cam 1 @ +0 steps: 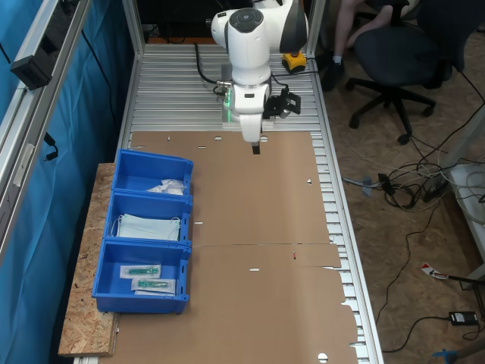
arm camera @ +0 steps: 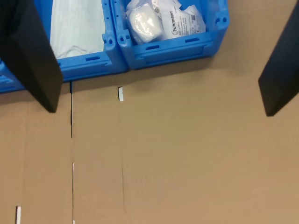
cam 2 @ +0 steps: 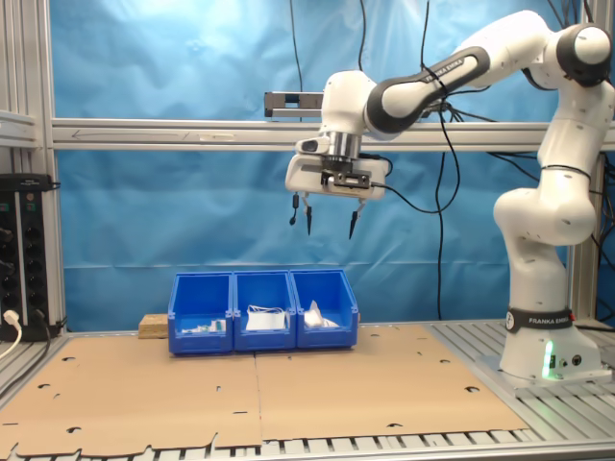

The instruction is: Pick and place sorting task of medical equipment.

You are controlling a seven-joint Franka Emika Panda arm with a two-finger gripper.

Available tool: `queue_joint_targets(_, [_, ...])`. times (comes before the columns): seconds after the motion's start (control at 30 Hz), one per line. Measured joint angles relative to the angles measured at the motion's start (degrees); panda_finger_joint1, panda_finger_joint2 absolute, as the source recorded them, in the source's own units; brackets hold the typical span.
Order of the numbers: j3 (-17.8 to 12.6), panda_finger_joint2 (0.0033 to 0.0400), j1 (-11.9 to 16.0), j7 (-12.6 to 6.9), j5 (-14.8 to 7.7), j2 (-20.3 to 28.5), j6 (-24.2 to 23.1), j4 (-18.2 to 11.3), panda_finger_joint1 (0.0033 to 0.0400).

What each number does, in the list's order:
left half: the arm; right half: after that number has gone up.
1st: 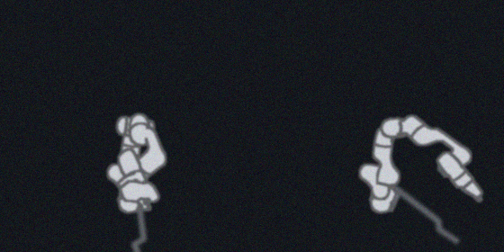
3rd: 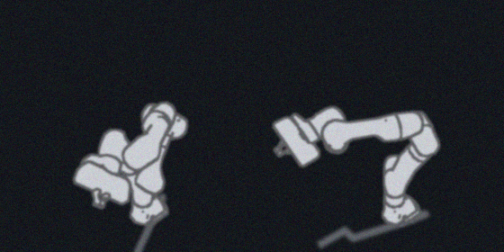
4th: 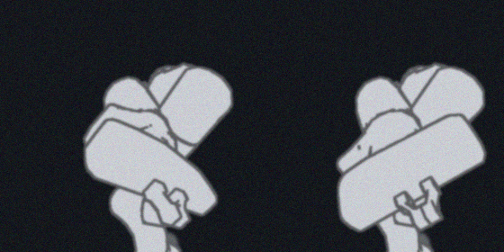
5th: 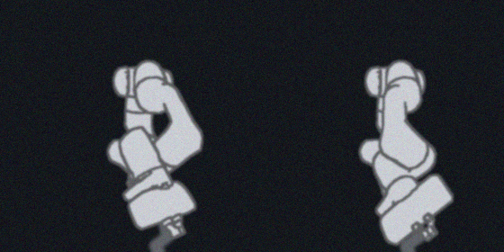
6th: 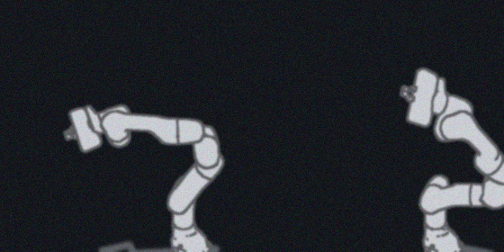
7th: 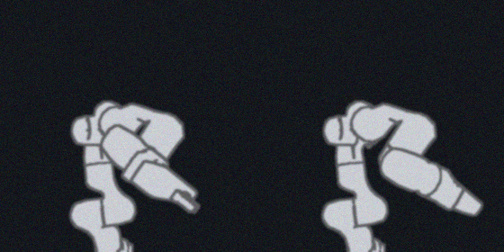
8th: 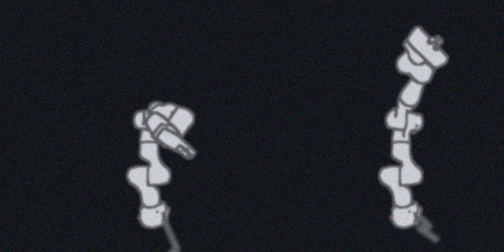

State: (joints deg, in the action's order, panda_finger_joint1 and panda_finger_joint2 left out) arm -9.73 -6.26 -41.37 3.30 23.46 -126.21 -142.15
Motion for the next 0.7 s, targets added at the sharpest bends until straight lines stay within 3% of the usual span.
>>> queue_joint_targets(0.4, [0.39, 0.0400, -0.74, 0.00, 0.00, 3.44, 14.12, 7.03, 0.0400])
queue_joint_targets(0.7, [0.39, 0.0400, -0.74, 0.00, 0.00, 4.13, 20.01, 9.18, 0.0400])
